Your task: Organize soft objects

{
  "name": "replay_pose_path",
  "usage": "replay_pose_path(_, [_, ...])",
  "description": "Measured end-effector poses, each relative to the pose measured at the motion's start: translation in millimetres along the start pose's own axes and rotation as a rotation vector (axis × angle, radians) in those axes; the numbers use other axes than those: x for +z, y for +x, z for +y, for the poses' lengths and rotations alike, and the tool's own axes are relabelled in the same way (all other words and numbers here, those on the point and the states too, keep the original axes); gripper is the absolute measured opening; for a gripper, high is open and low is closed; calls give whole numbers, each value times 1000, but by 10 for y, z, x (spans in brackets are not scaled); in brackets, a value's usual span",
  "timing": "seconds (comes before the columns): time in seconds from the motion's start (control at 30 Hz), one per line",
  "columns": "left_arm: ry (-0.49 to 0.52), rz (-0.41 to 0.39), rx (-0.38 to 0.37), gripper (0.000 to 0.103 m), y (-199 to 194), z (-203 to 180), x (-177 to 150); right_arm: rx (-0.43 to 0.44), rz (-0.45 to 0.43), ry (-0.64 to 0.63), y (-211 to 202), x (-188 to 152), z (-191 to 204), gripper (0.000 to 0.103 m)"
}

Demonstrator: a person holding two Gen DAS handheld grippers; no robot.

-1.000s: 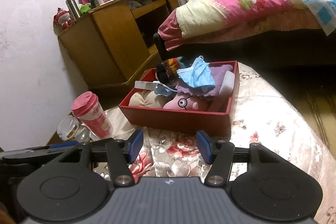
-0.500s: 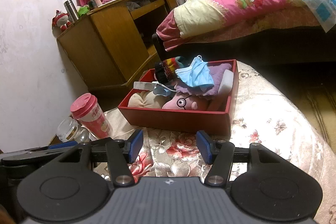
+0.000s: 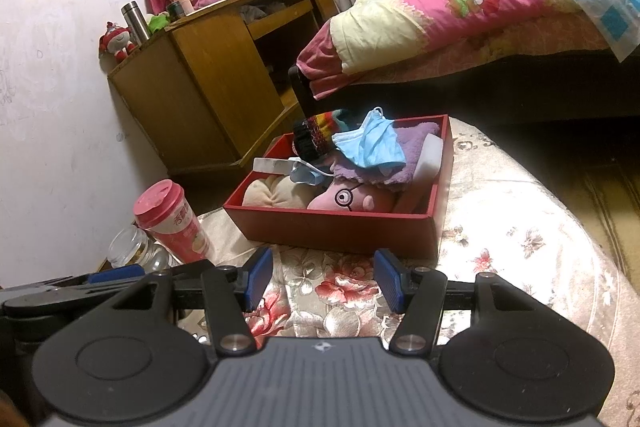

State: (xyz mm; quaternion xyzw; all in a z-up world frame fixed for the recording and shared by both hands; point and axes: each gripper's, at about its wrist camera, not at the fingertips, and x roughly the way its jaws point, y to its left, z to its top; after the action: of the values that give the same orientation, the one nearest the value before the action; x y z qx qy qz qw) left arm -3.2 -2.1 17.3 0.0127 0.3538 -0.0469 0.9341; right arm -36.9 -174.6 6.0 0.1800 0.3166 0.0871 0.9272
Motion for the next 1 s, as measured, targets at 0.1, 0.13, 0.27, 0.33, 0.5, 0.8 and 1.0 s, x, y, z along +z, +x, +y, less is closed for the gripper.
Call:
replay_pose_path(0.1, [0, 3, 1, 80, 1, 5, -2, 0, 1, 0, 1, -4, -2, 27])
replay_pose_path(0.13, [-1, 4, 1, 80, 0, 8, -2, 0, -1, 0, -1, -3, -2, 27])
replay_pose_path(0.27, [14, -5, 13, 81, -12, 0, -2, 2, -1, -2, -3, -5, 0, 27])
replay_pose_path(0.33, [26, -14, 19, 81, -21, -8, 0, 2, -2, -4, -8, -7, 2, 27])
replay_pose_path(0.5, [29, -9, 15, 81, -23, -13, 3, 4, -4, -4, -10, -8, 4, 27])
replay_pose_path(0.8, [13, -2, -16, 86, 16, 25, 4, 4, -15, 0, -30, 3, -5, 27])
replay_pose_path(1.0, [17, -52, -15, 98, -25, 48, 3, -2, -80, 42, -131, 63, -76, 33])
